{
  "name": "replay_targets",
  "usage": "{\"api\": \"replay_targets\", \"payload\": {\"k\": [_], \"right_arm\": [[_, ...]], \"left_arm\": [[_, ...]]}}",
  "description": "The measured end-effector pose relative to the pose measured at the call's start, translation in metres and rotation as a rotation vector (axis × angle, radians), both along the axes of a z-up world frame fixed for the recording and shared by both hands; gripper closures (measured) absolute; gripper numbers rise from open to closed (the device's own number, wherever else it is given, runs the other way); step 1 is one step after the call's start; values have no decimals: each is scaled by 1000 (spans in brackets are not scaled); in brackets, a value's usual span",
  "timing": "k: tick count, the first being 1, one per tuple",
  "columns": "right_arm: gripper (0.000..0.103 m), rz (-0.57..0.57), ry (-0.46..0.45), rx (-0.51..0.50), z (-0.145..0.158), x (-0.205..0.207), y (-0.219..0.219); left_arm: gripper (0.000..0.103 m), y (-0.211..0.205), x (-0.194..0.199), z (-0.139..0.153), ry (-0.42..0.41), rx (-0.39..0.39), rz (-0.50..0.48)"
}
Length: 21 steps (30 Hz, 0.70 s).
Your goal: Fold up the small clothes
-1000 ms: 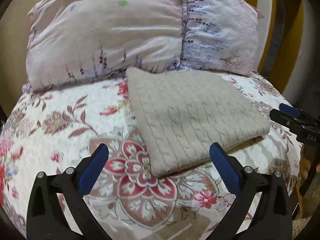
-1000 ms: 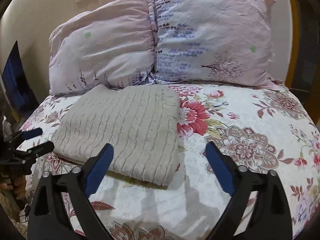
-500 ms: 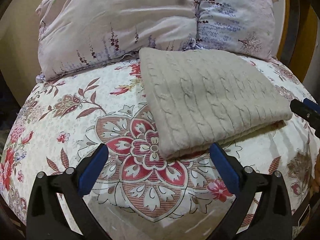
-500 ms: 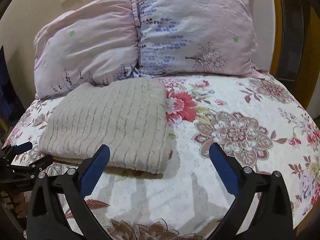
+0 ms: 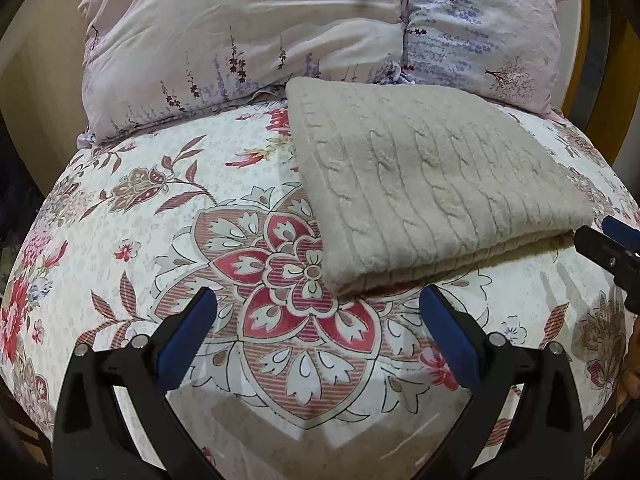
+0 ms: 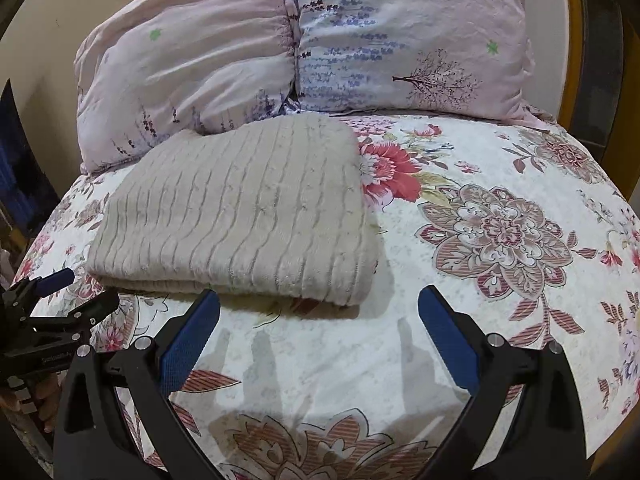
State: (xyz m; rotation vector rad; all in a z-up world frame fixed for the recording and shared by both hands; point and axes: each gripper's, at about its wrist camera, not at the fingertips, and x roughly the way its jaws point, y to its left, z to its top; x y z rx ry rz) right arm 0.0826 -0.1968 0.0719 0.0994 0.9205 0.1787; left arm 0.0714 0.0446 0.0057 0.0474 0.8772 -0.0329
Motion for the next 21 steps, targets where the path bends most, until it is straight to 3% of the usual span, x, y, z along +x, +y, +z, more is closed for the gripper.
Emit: {"api": "replay_targets", "payload": {"k": [9,21], "right_arm": [[2,15,60,-37,-12,3,11],[2,15,110,-79,-22,3,17]], "left_arm": [[2,-2,4,-7,57,-26,6],[2,-1,11,-9,68,-25,14]]}}
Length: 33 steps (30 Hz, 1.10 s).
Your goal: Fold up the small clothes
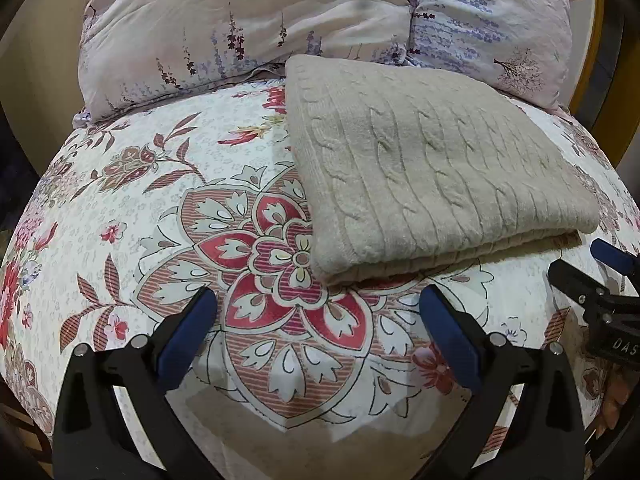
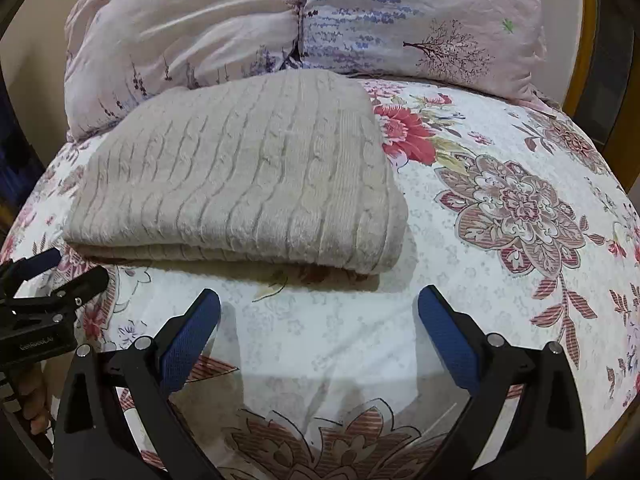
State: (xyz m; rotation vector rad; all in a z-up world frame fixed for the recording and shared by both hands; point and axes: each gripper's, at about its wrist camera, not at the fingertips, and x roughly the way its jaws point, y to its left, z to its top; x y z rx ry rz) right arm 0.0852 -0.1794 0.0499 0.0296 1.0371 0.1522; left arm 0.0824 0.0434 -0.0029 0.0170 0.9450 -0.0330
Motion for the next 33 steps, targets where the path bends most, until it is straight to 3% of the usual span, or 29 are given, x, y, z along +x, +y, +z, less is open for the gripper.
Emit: {"api": "replay_targets", "payload": {"k": [5,33], "right_arm": [[1,2,5,-38,-2,-1,5],[1,-21,-12,-38,-3,-4,2]], "left_arm": [[2,-1,-1,0,-1,0,1],[2,0,-1,-1,-6,-1,1]]}}
